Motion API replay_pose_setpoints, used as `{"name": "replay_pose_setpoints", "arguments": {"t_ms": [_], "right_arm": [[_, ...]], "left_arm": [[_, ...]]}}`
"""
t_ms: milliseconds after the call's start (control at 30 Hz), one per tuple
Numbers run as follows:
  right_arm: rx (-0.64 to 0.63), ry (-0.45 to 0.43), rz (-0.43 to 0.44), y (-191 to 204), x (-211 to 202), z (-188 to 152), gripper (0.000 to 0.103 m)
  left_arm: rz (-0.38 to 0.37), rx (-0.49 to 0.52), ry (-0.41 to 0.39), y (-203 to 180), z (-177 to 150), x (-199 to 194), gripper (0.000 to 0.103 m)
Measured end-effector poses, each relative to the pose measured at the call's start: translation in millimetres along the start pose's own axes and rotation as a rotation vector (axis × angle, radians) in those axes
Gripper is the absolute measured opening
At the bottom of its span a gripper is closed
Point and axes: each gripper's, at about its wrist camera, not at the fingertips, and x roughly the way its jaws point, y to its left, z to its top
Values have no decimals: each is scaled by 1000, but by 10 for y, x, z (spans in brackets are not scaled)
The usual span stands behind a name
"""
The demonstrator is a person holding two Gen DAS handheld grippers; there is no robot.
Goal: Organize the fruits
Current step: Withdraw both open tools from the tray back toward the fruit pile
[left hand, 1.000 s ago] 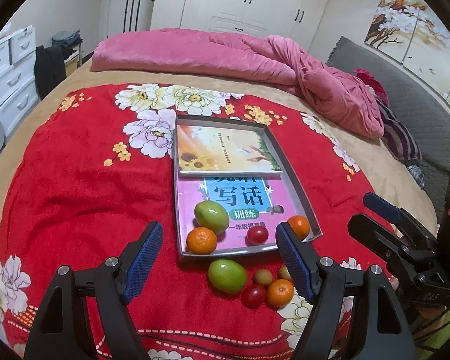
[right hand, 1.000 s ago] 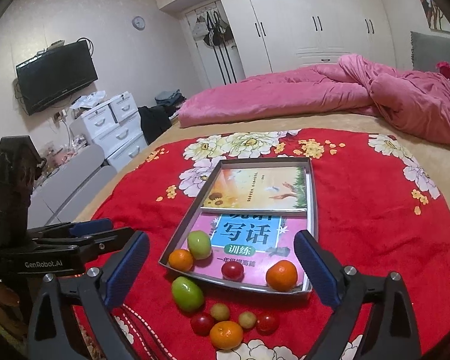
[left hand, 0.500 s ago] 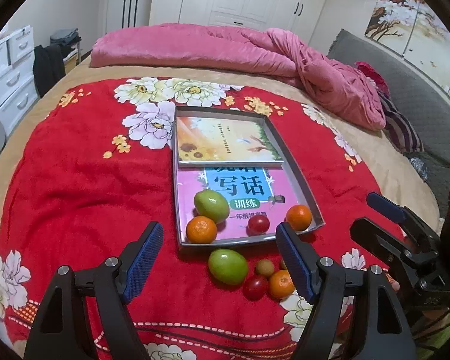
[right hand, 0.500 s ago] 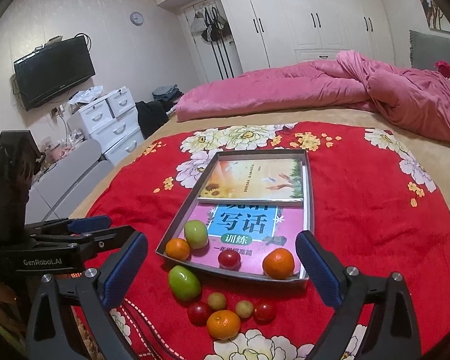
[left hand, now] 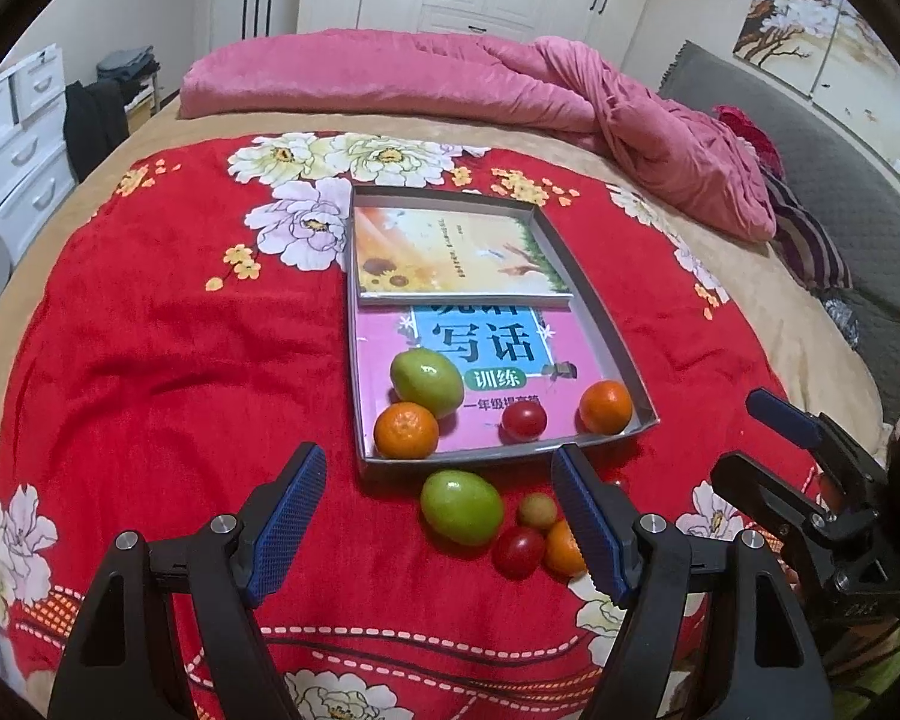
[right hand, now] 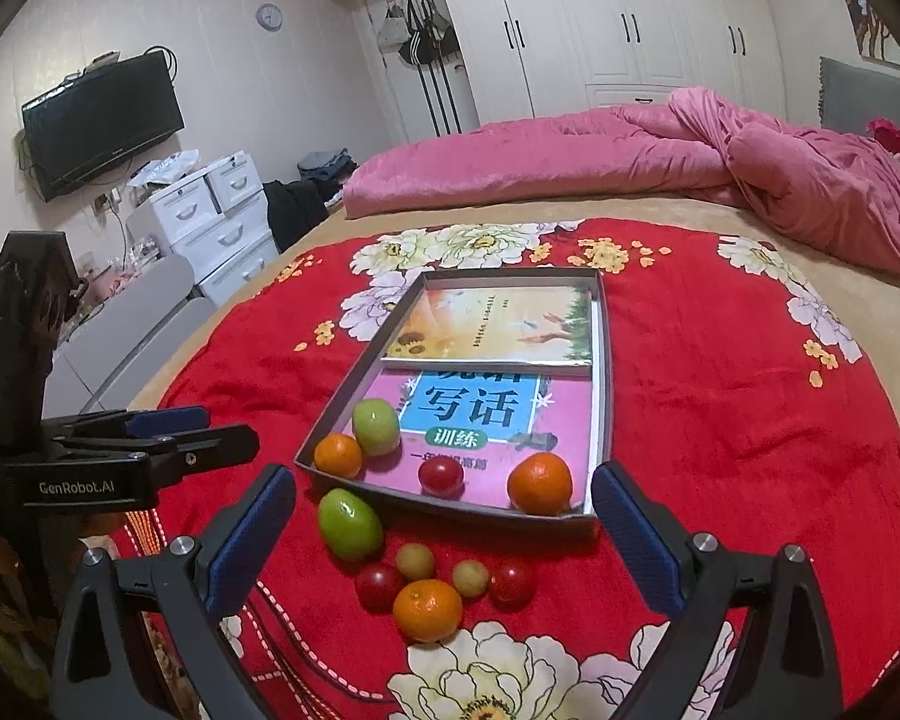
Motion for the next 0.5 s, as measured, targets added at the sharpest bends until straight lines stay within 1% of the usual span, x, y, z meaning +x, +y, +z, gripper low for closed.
{"name": "replay_pose_setpoints", "arguments": {"t_ms": [233,500], "right_arm": [[1,14,-5,-30,-7,-44,99],[-16,52,-17,-14,45,-150,99]], "left_arm": [[-4,11,17,-35,-48,21,79],[-6,17,44,-52,-101,84,79]]}}
